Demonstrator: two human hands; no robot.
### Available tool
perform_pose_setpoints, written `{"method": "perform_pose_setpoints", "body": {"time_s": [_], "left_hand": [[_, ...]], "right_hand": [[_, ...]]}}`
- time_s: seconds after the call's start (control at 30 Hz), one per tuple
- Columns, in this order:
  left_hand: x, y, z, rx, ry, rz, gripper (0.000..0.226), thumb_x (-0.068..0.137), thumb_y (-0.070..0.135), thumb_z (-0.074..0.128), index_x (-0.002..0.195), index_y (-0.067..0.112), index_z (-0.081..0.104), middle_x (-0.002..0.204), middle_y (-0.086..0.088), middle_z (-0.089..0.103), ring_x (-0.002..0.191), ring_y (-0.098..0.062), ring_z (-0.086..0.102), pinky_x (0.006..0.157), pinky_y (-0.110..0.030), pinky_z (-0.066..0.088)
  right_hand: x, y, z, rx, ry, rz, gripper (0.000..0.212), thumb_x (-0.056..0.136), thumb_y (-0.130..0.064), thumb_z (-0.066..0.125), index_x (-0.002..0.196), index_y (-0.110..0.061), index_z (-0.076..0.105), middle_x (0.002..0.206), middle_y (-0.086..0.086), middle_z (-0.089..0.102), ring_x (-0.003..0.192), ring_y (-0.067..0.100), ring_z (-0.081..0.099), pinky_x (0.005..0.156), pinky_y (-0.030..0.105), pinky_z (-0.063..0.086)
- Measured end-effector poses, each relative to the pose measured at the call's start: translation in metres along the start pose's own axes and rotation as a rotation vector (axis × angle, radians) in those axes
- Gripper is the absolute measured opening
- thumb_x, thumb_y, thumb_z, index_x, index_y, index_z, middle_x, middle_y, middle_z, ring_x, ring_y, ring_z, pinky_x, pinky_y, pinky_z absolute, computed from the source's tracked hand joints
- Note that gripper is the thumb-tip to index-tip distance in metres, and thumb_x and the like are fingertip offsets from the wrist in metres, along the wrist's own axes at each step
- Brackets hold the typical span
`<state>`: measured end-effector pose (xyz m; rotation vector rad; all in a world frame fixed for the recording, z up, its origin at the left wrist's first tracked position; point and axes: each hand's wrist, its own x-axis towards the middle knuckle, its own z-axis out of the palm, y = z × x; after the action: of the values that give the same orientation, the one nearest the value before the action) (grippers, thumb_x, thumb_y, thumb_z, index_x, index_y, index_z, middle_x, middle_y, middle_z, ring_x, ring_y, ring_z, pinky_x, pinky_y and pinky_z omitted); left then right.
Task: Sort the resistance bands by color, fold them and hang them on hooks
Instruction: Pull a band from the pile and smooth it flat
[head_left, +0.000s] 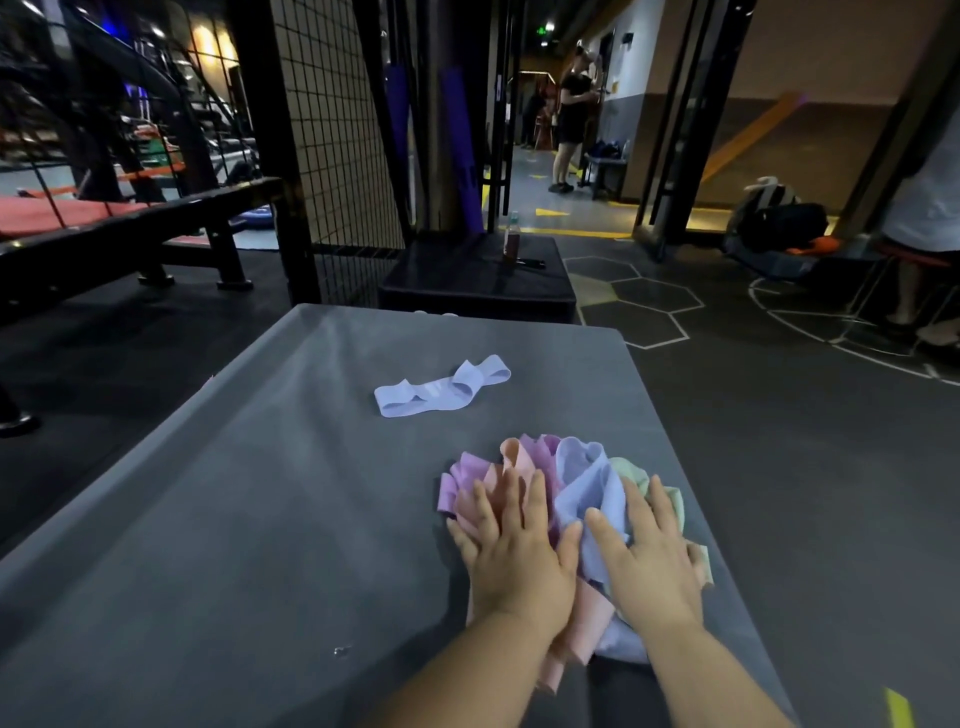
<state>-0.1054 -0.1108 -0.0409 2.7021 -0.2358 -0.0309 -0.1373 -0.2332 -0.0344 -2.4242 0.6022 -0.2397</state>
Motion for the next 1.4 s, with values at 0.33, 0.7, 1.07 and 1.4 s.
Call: {"method": "perform_pose_setpoints", "body": {"time_s": [0.33, 0.7, 1.07, 1.4], "left_hand": [[0.000, 0.004, -0.017, -0.121, -0.015, -0.035, 0.088, 0.071, 0.075, -0.008, 0.151, 0.040, -0.013, 0.159, 0.014, -0.023, 0.146, -0.024, -0.026, 0.115, -0.055, -0.015], [0.055, -0.041, -0.064, -0.209, 0.126, -0.076, 0.066, 0.095, 0.064, 0.018, 0.154, 0.033, 0.012, 0.163, 0.010, 0.002, 0.149, -0.020, -0.014, 0.119, -0.054, -0.003], [0.145, -0.121, -0.075, -0.077, 0.151, -0.190, 0.058, 0.098, 0.059, 0.022, 0.151, 0.035, 0.022, 0.163, 0.000, 0.007, 0.150, -0.026, -0.002, 0.121, -0.044, 0.006], [0.208, -0.147, -0.053, -0.040, 0.045, -0.198, 0.058, 0.099, 0.059, 0.019, 0.153, 0.040, 0.009, 0.164, -0.007, -0.002, 0.150, -0.028, 0.004, 0.121, -0.045, -0.001]], "right_hand": [[0.000, -0.016, -0.030, 0.087, 0.009, 0.028, 0.082, 0.080, -0.079, 0.038, 0.151, -0.046, 0.015, 0.163, -0.016, 0.009, 0.149, 0.013, 0.015, 0.116, 0.052, 0.014], [0.037, -0.101, -0.054, -0.088, -0.158, -0.202, 0.070, 0.087, -0.073, 0.026, 0.149, -0.041, 0.029, 0.163, -0.011, 0.014, 0.151, 0.012, 0.003, 0.119, 0.053, 0.011], [0.145, -0.158, 0.063, -0.281, -0.394, -0.287, 0.063, 0.094, -0.065, 0.032, 0.150, -0.039, 0.025, 0.159, -0.001, 0.022, 0.145, 0.024, 0.021, 0.115, 0.049, 0.026], [0.191, -0.165, 0.137, -0.348, -0.325, -0.172, 0.064, 0.095, -0.067, 0.019, 0.153, -0.044, 0.002, 0.164, 0.013, 0.001, 0.150, 0.032, -0.001, 0.120, 0.053, -0.001]]}}
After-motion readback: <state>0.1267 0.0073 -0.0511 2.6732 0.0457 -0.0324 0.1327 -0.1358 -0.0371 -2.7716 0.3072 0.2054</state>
